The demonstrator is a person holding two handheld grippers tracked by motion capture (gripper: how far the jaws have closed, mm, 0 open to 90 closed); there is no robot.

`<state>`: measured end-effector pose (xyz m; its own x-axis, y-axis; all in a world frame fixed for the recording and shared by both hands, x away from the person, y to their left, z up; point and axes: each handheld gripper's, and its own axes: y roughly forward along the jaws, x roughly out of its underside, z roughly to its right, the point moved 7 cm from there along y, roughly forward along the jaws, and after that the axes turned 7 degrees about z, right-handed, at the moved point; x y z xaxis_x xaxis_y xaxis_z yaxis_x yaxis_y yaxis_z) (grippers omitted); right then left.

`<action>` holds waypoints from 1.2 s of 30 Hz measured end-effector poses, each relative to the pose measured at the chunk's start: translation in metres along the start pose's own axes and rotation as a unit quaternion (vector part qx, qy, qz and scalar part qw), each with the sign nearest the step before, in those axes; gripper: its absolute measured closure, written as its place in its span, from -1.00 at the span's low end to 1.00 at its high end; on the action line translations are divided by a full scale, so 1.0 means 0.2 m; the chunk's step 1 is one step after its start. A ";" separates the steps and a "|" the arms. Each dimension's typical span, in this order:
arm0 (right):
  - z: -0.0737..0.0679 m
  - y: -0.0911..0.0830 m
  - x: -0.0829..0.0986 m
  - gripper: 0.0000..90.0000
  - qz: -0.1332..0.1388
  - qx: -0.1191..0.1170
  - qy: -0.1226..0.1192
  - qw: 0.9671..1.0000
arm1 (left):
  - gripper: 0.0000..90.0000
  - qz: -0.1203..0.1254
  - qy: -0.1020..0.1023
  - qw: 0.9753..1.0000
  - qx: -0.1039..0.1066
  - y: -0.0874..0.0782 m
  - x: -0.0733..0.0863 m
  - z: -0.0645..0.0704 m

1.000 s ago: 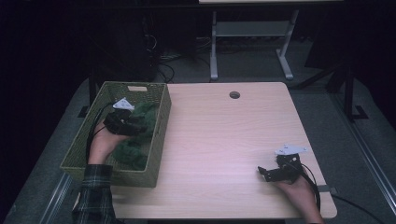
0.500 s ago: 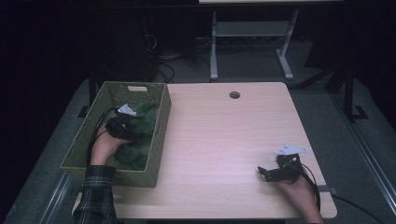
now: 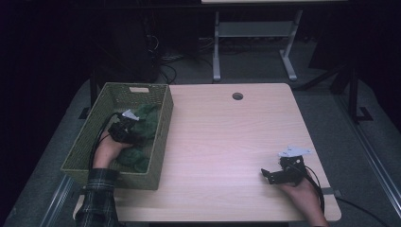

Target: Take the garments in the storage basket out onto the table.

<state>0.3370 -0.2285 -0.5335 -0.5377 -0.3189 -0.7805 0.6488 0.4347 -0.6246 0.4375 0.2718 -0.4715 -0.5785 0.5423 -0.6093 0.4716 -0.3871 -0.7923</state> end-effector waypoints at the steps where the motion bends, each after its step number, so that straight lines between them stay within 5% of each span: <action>1: 0.00 0.00 0.00 -1.00 0.000 0.000 0.000 1.000 | 0.56 -0.004 0.002 1.000 -0.001 0.00 0.00 0.00; 3: 0.00 0.00 0.00 -1.00 0.000 0.000 0.000 1.000 | 0.84 -0.008 -0.006 1.000 0.008 0.00 0.01 0.01; 8: 0.00 0.00 0.00 -0.99 0.000 0.000 0.000 1.000 | 0.90 -0.013 -0.028 0.999 0.016 -0.01 0.00 0.01; 19: 0.00 0.00 0.00 -0.99 0.000 0.000 0.000 1.000 | 0.91 0.047 -0.075 0.995 0.038 -0.12 -0.06 0.01; 29: 0.00 0.00 0.00 -0.99 0.000 0.000 0.000 1.000 | 0.91 0.118 -0.113 0.985 0.058 -0.27 -0.13 0.00; 36: 0.00 0.00 0.00 -0.99 0.000 0.000 0.000 1.000 | 0.92 0.157 -0.141 0.975 0.070 -0.36 -0.17 0.00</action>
<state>0.3370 -0.2285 -0.5335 -0.5379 -0.3186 -0.7805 0.6489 0.4345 -0.6246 0.4227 0.2816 -0.3937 -0.5897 0.1619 -0.7913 0.5708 -0.6096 -0.5501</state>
